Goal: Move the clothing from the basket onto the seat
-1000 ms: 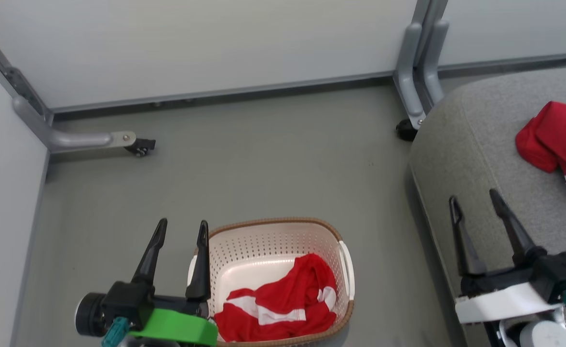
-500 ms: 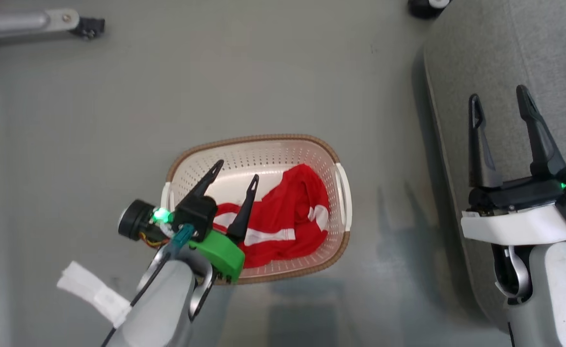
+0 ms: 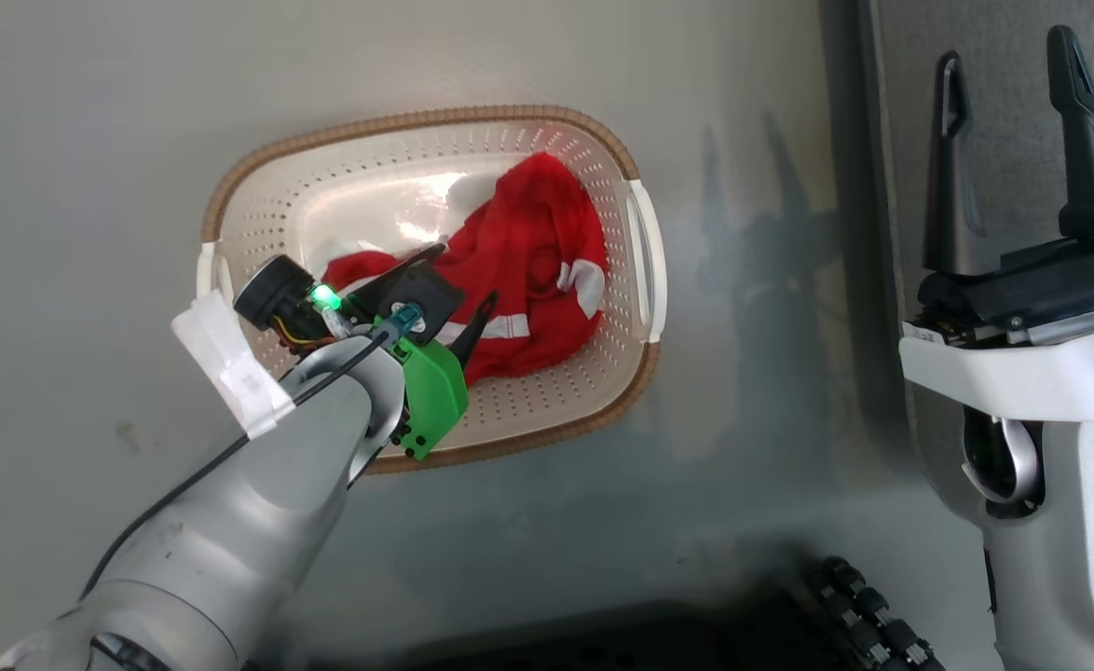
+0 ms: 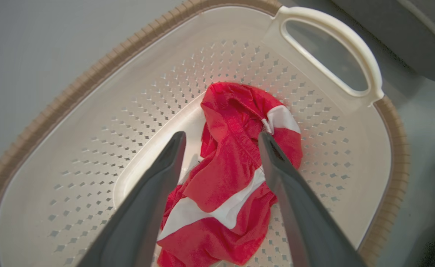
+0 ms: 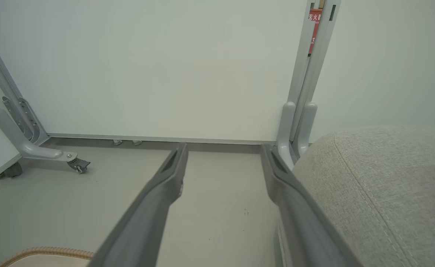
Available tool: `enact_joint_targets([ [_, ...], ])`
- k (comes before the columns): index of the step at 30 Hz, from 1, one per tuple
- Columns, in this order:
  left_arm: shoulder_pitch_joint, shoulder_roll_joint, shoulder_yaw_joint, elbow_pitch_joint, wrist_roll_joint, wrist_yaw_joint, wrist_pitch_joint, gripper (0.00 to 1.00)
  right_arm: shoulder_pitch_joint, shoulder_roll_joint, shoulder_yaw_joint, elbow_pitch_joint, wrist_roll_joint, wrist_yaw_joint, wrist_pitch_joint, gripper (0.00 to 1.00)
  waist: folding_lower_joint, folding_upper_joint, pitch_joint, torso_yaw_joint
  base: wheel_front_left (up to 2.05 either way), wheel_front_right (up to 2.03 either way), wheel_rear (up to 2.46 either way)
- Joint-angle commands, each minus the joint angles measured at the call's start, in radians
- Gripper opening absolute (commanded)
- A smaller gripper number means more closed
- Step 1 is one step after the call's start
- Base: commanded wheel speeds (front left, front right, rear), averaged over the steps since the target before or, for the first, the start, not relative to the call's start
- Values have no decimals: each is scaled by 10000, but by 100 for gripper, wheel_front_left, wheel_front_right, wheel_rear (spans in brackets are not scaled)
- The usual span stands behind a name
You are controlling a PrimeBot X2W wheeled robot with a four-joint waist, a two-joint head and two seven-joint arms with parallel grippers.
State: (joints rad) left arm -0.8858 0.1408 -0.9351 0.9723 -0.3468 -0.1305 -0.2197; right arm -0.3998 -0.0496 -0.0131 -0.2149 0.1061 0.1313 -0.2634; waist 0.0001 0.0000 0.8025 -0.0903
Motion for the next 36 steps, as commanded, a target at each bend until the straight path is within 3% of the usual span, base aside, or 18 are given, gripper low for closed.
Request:
enact_joint_targets([
  [1, -527, 258, -519, 26, -406, 3, 80, 100, -183, -14, 87, -86, 55, -9, -16, 100, -1, 0, 1499, -638, 0, 0, 0],
  [7, -1781, 914, -2568, 146, -1790, 6, 347, 100, -363, -12, 279, -327, 9, -9, -16, 100, -1, 0, 2199, -701, 0, 0, 0],
  [11, -2419, 1246, -3232, 156, -2291, 5, 610, 100, -503, -13, 413, -424, 98, -9, -16, 100, -1, 0, 2538, -822, 0, 0, 0],
  [18, -2938, 1528, -3447, 76, -2922, 5, 986, 100, -669, -9, 484, -601, 516, -9, -15, 100, -1, 0, 3024, -1041, 0, 0, 0],
  [29, -2454, 2068, -3452, -886, -2650, 5, 2336, 100, -771, -13, 705, -730, 574, -9, -15, 100, -1, 0, 3340, -1409, 0, 0, 0],
  [31, -2419, 2142, -3455, -1000, -2523, 3, 2403, 0, -799, -13, 707, -722, 603, -9, -15, 100, -1, 0, 3370, -1447, 0, 0, 0],
  [36, -2410, 2150, -3458, -883, -2094, 4, 2242, 0, -860, -15, 663, -605, 634, -9, -15, 100, -1, 0, 3261, -1429, 0, 0, 0],
])
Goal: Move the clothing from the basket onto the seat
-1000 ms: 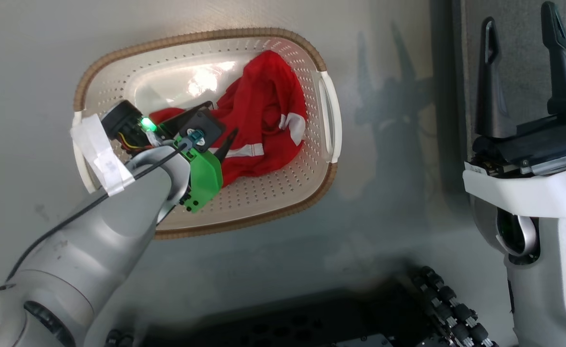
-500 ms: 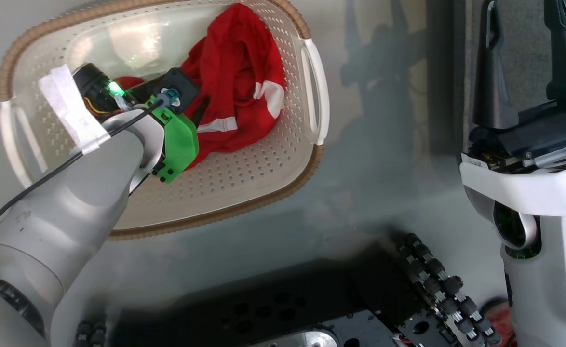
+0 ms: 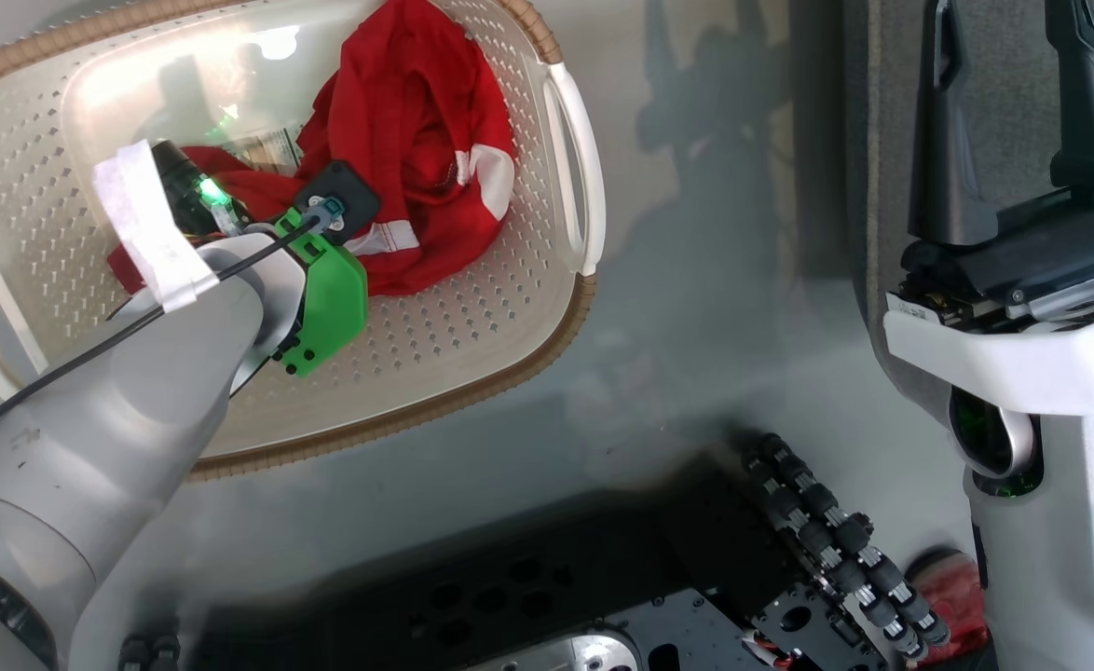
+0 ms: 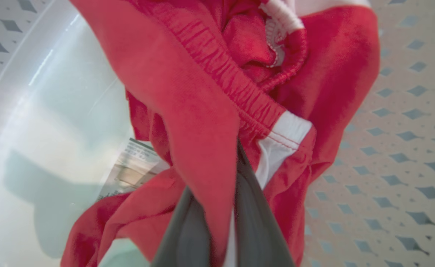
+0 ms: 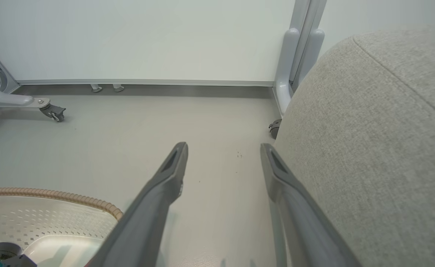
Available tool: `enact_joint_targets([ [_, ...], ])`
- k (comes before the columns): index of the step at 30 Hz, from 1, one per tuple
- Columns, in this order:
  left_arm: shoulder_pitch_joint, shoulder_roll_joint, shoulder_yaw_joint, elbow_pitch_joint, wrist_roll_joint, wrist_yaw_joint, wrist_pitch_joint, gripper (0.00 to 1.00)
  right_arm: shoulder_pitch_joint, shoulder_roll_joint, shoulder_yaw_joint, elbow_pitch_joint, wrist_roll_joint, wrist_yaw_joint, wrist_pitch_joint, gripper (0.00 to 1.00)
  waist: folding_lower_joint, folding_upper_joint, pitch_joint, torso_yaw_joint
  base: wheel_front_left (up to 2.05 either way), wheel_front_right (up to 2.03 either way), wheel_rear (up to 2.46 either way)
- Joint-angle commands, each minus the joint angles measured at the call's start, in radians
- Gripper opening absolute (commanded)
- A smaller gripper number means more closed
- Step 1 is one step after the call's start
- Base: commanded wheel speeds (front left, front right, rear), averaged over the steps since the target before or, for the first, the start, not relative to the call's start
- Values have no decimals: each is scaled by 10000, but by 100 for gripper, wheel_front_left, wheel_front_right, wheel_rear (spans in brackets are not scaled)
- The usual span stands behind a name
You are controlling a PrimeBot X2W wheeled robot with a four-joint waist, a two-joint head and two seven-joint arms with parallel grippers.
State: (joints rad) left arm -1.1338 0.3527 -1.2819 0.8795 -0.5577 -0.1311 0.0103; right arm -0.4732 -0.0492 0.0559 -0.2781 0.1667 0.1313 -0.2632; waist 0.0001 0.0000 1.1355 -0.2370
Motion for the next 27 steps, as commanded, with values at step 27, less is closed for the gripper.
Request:
enact_joint_targets([
  [27, 3327, -1214, 1889, -760, -45, 593, -2751, 0, 2004, -28, -72, 1128, -227, -9, -16, 100, -1, 0, -6364, 1594, 0, 0, 0],
])
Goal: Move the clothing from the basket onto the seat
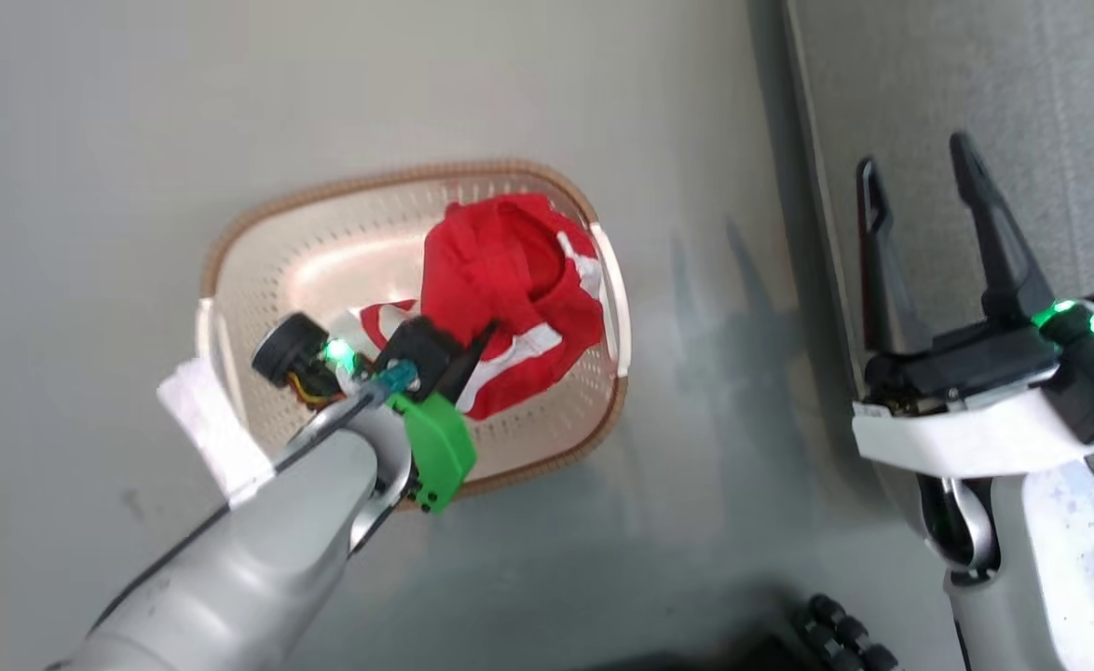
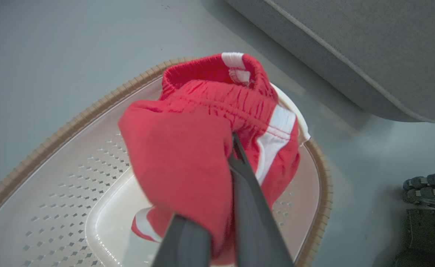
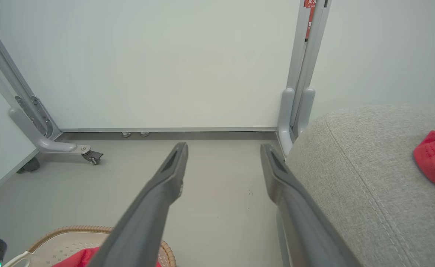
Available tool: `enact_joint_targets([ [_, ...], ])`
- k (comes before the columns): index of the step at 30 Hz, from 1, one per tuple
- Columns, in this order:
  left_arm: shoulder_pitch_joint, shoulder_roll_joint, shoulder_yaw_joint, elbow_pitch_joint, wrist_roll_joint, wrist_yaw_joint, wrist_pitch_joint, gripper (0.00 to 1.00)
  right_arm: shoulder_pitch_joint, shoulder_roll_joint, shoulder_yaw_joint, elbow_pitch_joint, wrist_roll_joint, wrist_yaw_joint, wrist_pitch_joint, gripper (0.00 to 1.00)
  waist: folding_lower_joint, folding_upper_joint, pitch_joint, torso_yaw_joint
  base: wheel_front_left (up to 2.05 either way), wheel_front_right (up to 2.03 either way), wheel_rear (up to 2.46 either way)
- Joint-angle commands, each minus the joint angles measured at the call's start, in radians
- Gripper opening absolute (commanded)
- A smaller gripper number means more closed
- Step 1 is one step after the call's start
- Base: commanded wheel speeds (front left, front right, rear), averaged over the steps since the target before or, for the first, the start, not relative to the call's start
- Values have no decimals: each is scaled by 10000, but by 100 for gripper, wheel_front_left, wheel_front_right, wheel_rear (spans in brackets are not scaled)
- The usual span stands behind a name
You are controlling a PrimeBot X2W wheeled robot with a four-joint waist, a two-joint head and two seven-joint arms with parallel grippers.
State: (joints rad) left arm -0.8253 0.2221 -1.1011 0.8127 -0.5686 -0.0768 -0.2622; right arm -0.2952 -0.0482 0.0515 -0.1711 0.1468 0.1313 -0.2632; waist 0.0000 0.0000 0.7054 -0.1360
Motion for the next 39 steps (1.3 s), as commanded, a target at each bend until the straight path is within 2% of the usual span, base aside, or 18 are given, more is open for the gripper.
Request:
enact_joint_targets([
  [1, 420, 124, 287, -355, 165, 113, -30, 0, 364, -38, -30, 101, -7, -9, -16, 100, 0, 0, -2332, 605, 0, 0, 0],
  [10, 2377, 273, 2271, -2490, 1139, 415, -30, 0, 1712, -35, 80, 543, 105, -9, -17, 100, 0, 0, -4853, 705, 0, 0, 0],
  [18, 3876, -58, 3917, -3784, 1448, 150, -31, 0, 2934, -35, 503, 965, 239, -9, -16, 100, 0, 0, -6543, 597, 0, 0, 0],
  [24, 4437, -379, 4721, -4671, 2035, 19, -31, 0, 3482, -32, 872, 1005, 408, -9, -17, 100, 0, 0, -7043, 577, 0, 0, 0],
  [34, 4604, -1044, 4588, -5383, 2616, -408, -19, 0, 3300, -253, 2872, 1887, 492, -9, -17, 100, 0, 0, -7329, 785, 0, 0, 0],
  [39, 4507, -1256, 4317, -5765, 2713, -490, -19, 0, 2913, -334, 3255, 2373, 488, -9, -16, 100, 0, 0, -7323, 833, 0, 0, 0],
])
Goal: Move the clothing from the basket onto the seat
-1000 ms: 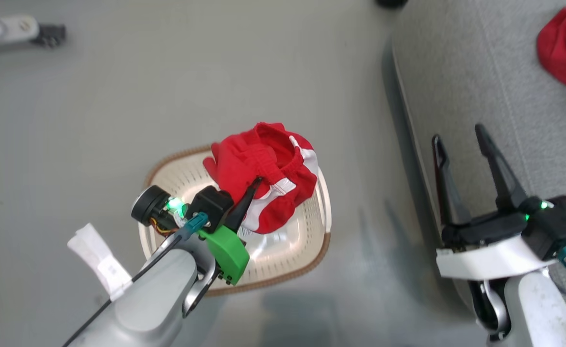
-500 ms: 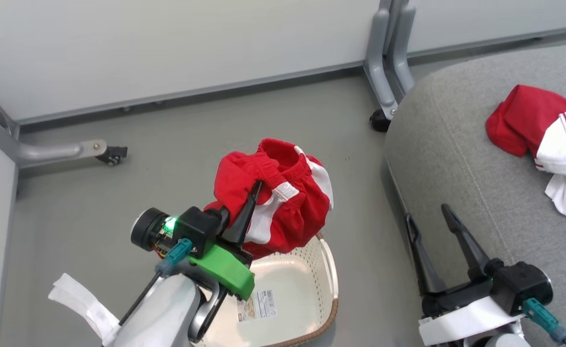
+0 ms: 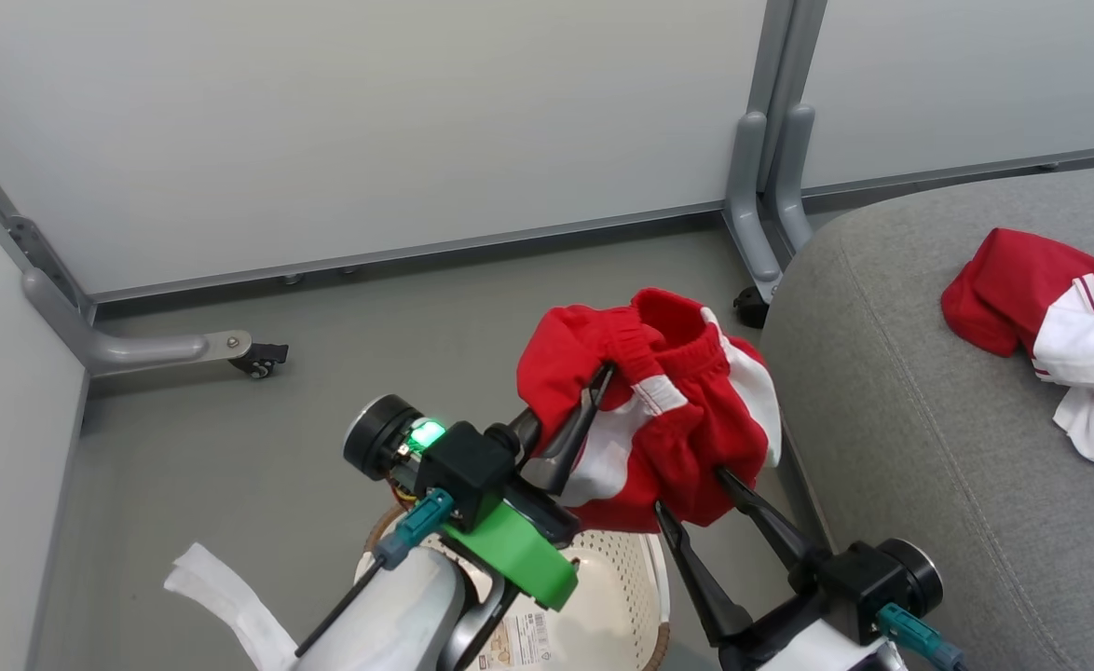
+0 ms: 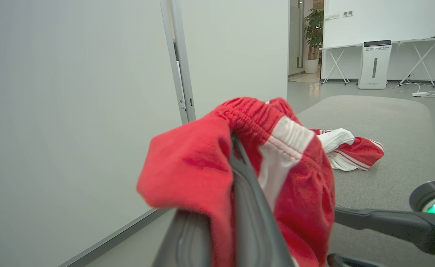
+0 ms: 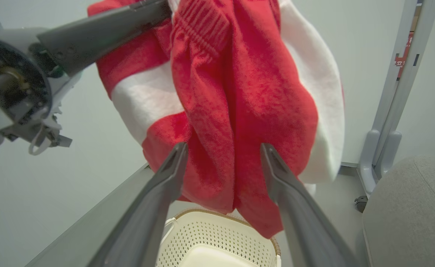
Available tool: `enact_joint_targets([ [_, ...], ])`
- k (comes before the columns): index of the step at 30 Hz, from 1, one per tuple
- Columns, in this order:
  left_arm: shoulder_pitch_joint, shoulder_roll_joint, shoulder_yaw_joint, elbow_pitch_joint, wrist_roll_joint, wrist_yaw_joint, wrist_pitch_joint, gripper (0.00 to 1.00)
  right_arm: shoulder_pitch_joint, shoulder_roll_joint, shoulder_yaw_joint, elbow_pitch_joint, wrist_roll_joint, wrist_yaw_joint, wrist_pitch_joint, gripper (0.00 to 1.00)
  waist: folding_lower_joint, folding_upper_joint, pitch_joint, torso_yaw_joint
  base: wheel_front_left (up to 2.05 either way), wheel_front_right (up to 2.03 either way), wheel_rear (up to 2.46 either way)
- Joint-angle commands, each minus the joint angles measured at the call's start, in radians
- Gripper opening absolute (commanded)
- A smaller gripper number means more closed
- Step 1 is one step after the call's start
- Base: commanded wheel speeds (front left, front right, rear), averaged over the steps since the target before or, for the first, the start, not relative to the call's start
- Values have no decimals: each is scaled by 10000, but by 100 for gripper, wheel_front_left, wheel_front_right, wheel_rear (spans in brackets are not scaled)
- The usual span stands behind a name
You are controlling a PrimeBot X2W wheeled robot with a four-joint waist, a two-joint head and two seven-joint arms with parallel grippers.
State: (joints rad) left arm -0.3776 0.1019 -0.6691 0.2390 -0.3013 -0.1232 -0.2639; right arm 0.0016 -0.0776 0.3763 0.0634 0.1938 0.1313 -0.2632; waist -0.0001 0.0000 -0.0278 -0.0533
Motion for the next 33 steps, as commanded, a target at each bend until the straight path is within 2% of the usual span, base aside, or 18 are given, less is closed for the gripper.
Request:
enact_joint_targets([
  [1, -3, -83, -54, -89, 25, -42, -2, 0, -143, -40, 47, 89, 35, -9, -16, 100, 1, 0, 18, 15, 0, 0, 0],
  [17, -510, -260, -1021, -610, -159, -81, -2, 0, -863, -156, 620, 1234, 233, -9, -17, 100, 1, 0, 231, 87, 0, 0, 0],
  [18, -541, -231, -1059, -608, -169, -81, -2, 0, -932, -156, 645, 1281, 222, -9, -17, 84, 1, 0, 256, 84, 0, 0, 0],
  [20, -564, -195, -1122, -599, -198, -82, -2, 0, -1020, -173, 730, 1308, 180, -9, -17, 0, 1, 0, 297, 86, 0, 0, 0],
  [32, -569, -28, -1117, -21, -451, -83, -2, 0, -813, -100, 579, 1224, 415, -9, -17, 0, 1, 0, 411, 205, 0, 0, 0],
  [33, -543, -32, -1100, 10, -455, -81, -2, 10, -807, -98, 557, 1207, 428, -9, -17, 0, 1, 0, 416, 212, 0, 0, 0],
])
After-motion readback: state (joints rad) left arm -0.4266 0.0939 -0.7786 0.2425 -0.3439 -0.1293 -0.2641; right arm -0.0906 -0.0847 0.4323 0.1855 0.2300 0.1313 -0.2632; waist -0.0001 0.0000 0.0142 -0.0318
